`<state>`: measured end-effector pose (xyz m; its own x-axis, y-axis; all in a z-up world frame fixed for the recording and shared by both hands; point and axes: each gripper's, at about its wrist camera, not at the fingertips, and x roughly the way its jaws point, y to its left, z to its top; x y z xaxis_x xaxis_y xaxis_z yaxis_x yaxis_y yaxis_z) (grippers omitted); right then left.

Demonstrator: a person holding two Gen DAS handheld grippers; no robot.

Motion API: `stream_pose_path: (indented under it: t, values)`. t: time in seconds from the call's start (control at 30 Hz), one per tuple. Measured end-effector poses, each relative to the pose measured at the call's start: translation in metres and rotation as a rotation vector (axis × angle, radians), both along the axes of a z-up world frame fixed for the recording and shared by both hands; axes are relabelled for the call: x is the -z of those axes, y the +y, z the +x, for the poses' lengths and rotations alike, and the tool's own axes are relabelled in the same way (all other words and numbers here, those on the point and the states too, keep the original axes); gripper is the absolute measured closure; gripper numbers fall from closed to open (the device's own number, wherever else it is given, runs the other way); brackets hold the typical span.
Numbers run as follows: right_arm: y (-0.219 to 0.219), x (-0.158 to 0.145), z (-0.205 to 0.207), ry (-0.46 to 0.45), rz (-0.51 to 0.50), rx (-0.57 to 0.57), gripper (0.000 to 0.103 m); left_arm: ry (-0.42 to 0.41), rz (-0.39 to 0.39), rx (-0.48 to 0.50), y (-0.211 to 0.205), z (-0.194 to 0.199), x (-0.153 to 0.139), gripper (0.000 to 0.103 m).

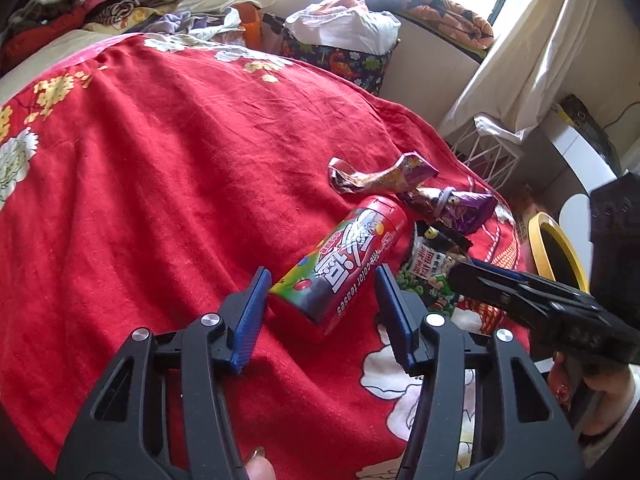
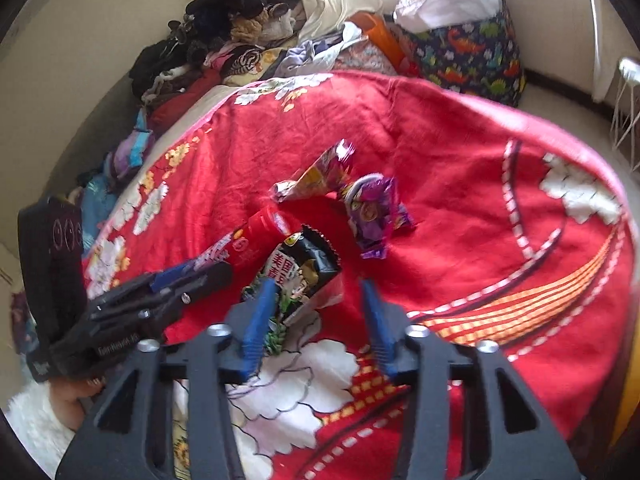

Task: Collect trash
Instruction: 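Grasp the red-capped can with left gripper while right gripper grasps small chip bag, then carry the red can and chip bag in both grippers over the bin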

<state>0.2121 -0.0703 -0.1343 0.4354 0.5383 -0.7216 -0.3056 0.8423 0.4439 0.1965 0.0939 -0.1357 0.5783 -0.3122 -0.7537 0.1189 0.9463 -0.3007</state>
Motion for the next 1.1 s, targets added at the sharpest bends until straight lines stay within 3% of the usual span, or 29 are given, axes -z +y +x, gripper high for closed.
stream_pose_path:
  t: [0.13, 0.57, 1.1]
  values:
    - [-0.009, -0.002, -0.006, 0.002, 0.036, 0.012, 0.093, 0.006, 0.000, 0.008, -0.003, 0.001, 0.001, 0.060]
    - [-0.057, -0.028, -0.060, -0.103, -0.024, 0.069, 0.095, -0.034, 0.030, -0.010, -0.031, -0.015, -0.006, 0.069]
    - [-0.082, -0.052, -0.084, -0.176, -0.006, 0.118, 0.096, -0.148, 0.057, -0.002, -0.070, -0.050, -0.055, 0.072]
